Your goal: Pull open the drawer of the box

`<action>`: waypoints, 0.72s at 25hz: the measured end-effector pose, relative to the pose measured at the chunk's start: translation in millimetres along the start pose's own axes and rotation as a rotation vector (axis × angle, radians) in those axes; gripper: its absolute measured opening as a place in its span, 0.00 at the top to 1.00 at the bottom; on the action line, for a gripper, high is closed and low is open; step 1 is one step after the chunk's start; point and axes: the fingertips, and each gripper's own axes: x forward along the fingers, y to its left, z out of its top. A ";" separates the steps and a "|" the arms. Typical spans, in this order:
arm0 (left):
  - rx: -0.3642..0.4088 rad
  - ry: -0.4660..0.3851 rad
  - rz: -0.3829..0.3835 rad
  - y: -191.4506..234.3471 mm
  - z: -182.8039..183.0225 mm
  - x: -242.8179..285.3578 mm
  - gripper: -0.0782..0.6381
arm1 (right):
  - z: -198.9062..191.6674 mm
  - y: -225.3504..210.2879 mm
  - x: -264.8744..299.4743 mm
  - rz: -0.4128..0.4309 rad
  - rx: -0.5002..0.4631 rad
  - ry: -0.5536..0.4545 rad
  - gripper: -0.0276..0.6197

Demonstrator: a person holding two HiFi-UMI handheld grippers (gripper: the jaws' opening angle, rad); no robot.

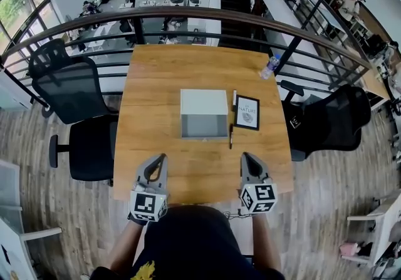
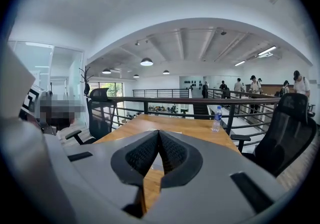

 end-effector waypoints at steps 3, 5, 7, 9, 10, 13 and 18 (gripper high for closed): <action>-0.004 0.001 0.002 0.9 -1.1 2.6 0.87 | 1.2 0.7 1.3 -0.003 -0.026 0.000 0.97; -0.004 0.004 0.001 1.3 -2.0 3.5 0.87 | 0.5 2.2 1.6 -0.001 -0.021 0.000 0.97; -0.001 0.011 0.000 1.6 -3.0 5.1 0.87 | -0.8 3.3 2.3 -0.001 -0.010 0.003 0.97; 0.002 0.022 0.000 1.6 -4.7 7.0 0.87 | -1.9 3.5 2.2 -0.002 -0.008 0.005 0.97; 0.003 0.027 0.001 1.8 -5.8 7.8 0.87 | -2.3 3.1 2.0 -0.004 -0.008 0.005 0.97; -0.007 0.043 -0.015 0.2 -10.5 11.5 0.87 | -1.4 -2.9 0.8 -0.026 -0.002 -0.003 0.97; 0.002 0.092 -0.071 -11.2 -22.8 19.3 0.87 | 1.2 -20.0 -0.3 -0.065 0.017 -0.014 0.97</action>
